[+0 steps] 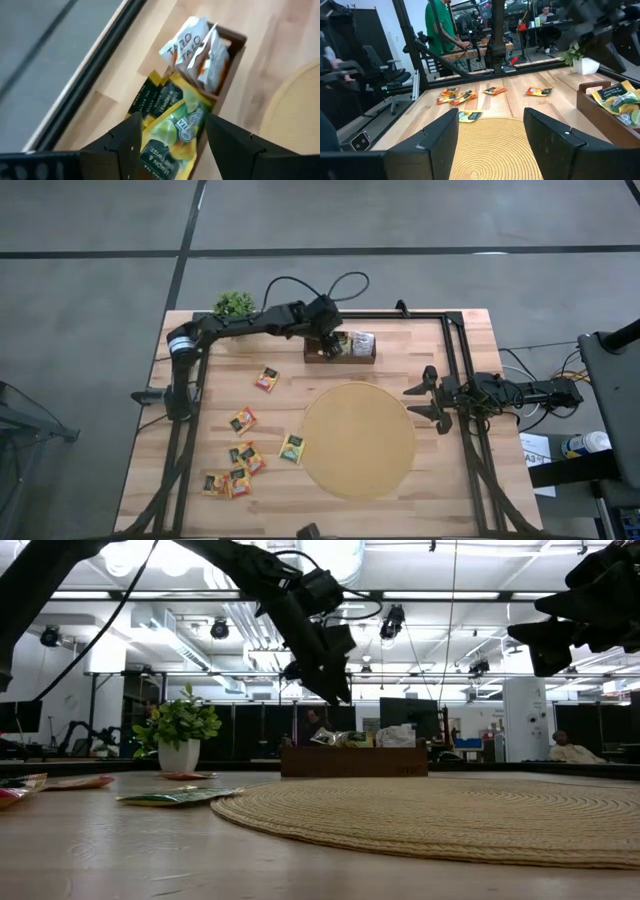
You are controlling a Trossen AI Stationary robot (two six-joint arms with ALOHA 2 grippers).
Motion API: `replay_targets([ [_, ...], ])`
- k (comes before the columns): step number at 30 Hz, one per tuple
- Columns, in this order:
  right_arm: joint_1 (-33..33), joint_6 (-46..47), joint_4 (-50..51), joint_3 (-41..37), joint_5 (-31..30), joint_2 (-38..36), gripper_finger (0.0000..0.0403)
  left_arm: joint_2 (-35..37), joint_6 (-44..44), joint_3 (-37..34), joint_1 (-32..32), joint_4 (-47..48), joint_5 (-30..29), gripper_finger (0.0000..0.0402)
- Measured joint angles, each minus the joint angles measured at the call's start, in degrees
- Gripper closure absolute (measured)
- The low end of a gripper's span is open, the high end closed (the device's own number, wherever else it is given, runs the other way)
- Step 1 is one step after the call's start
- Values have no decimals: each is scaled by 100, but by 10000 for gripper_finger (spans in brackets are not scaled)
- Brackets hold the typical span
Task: Pick & Place Tea
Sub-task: Put the yellow tea bag into the middle section of the wooden organizer
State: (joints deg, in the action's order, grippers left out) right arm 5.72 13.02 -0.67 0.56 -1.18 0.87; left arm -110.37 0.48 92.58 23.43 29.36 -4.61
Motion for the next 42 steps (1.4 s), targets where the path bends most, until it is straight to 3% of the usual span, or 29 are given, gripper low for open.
replay_targets([
  [5,1,2,2,0,4,0,181,20,880,-4,614,247,1673,191],
  [13,-1,2,0,0,1,0,181,20,1737,-31,1450,252,3606,193],
  [21,1,0,1,0,1,2,181,2,1399,-133,1460,686,3594,193],
  [26,-1,0,0,0,1,2,181,-17,1315,-378,1458,698,3264,193],
  [42,1,0,0,0,1,2,181,-17,1874,-1070,1421,-240,3557,193],
])
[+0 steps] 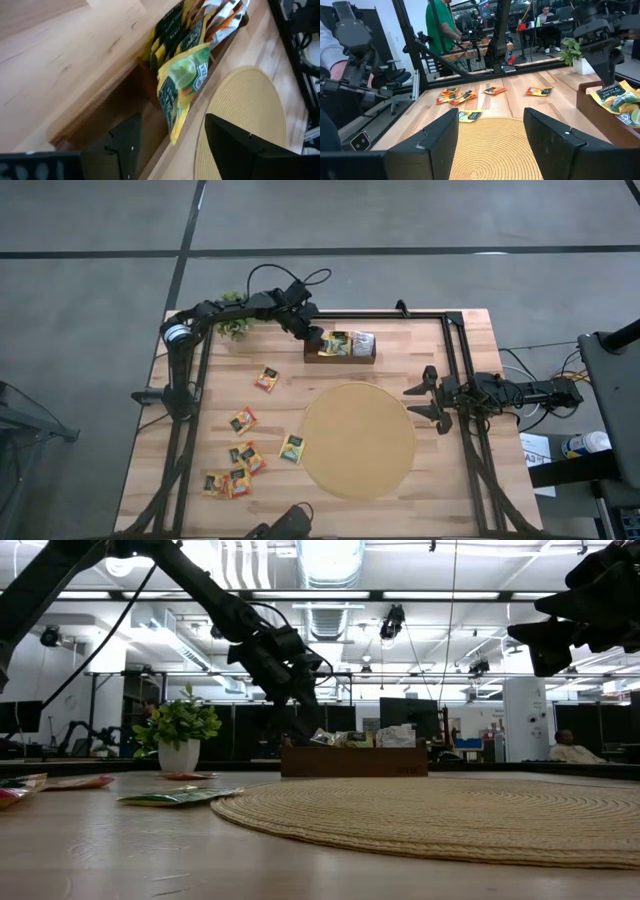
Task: Pick & Place Tea
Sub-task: Put the yellow tea bag into the middle section of the wooden organizer
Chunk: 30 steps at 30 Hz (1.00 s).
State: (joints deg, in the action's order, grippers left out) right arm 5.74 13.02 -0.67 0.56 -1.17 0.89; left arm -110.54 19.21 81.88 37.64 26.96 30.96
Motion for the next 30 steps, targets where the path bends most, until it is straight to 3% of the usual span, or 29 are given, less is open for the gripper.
replay_targets([
  [7,0,2,2,0,2,0,181,-1,155,-63,-23,-235,-4,208],
  [23,0,0,2,0,0,2,181,-98,228,-30,-89,-360,-61,392],
  [30,0,1,1,0,0,2,181,-103,126,125,-89,-315,-61,401],
])
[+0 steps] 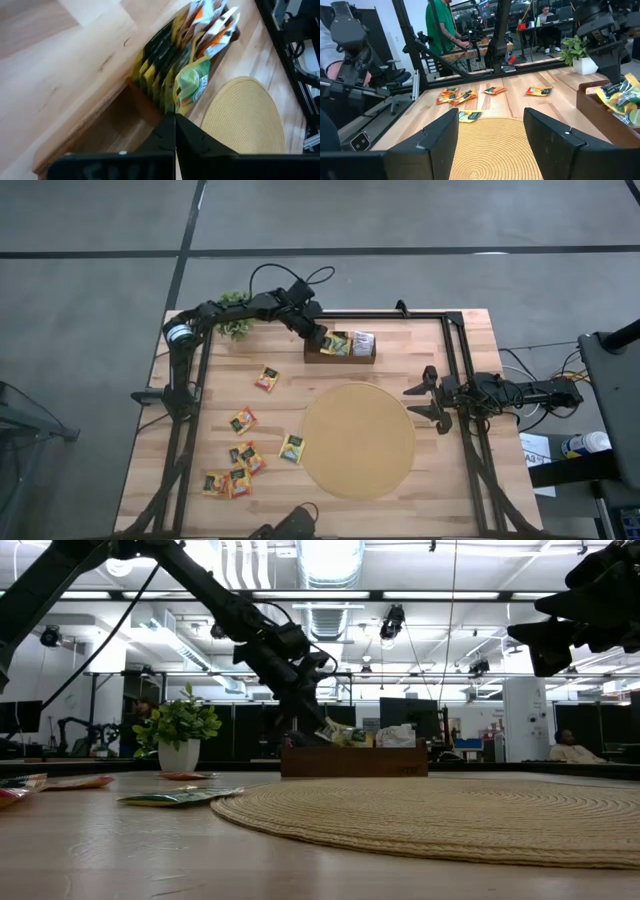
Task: Pick & Place Tea
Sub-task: Put the yellow tea bag into the middle section of the wooden organizer
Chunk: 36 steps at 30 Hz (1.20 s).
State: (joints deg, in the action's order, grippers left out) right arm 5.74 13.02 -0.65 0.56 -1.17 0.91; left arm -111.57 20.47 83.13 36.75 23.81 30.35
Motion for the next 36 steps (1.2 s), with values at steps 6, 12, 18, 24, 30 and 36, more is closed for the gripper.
replay_targets([
  [6,0,1,-1,0,0,0,181,0,-537,454,-28,496,-78,401],
  [12,0,1,0,0,0,0,181,0,-1004,809,-95,835,-302,401],
  [18,0,-1,1,0,0,0,181,0,-1272,848,-202,1117,-400,401],
  [24,0,0,-1,0,0,0,181,0,-1578,848,-302,1399,-538,401],
  [30,-2,1,-1,0,0,0,181,-105,-1652,1123,-389,1459,-599,401],
  [36,-2,1,-6,0,-7,-2,181,-877,-2365,2550,-431,2933,-840,401],
])
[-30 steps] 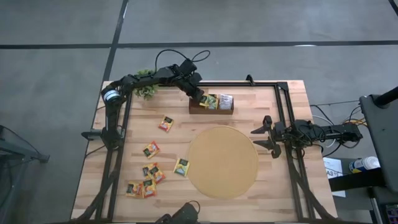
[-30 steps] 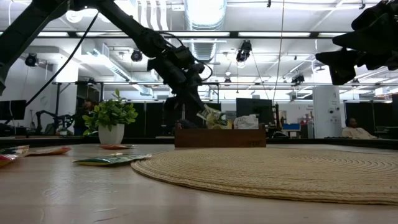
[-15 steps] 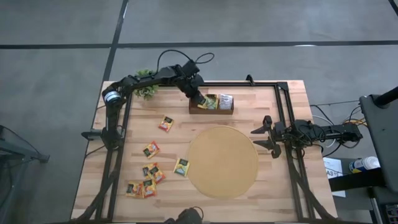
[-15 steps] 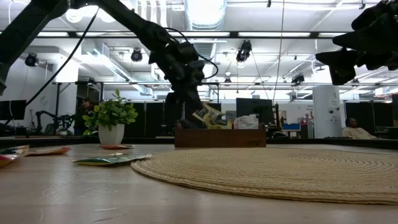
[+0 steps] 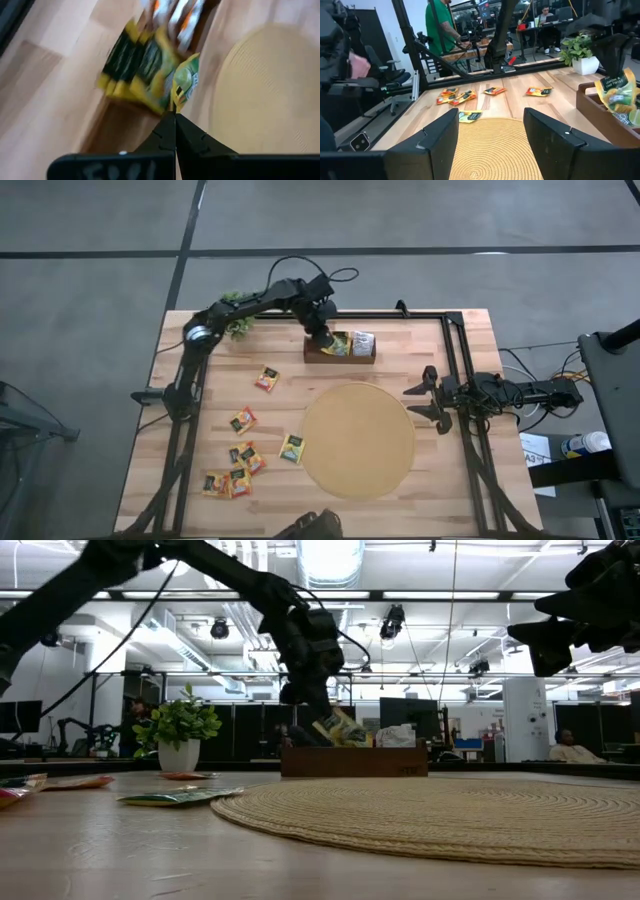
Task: Pick & Place Tea
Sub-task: Put the yellow tea bag into the middle section of the wooden organizer
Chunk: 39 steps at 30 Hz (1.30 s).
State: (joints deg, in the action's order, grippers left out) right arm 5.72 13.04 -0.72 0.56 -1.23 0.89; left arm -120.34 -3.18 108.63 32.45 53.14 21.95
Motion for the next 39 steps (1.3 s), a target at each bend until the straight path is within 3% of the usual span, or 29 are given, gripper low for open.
replay_targets([
  [4,2,0,5,0,3,0,181,-461,-611,870,1,1152,-461,401],
  [14,2,0,6,0,7,0,181,-1100,-781,2010,-202,1444,-584,401],
  [18,0,0,7,0,7,2,181,-1455,-1064,2631,-394,2024,-995,401],
  [26,1,-2,5,0,4,0,181,-1451,-1222,2421,-471,2347,-1540,401],
  [39,2,0,7,0,8,2,181,-1429,-1126,2626,-530,2085,-1597,402],
])
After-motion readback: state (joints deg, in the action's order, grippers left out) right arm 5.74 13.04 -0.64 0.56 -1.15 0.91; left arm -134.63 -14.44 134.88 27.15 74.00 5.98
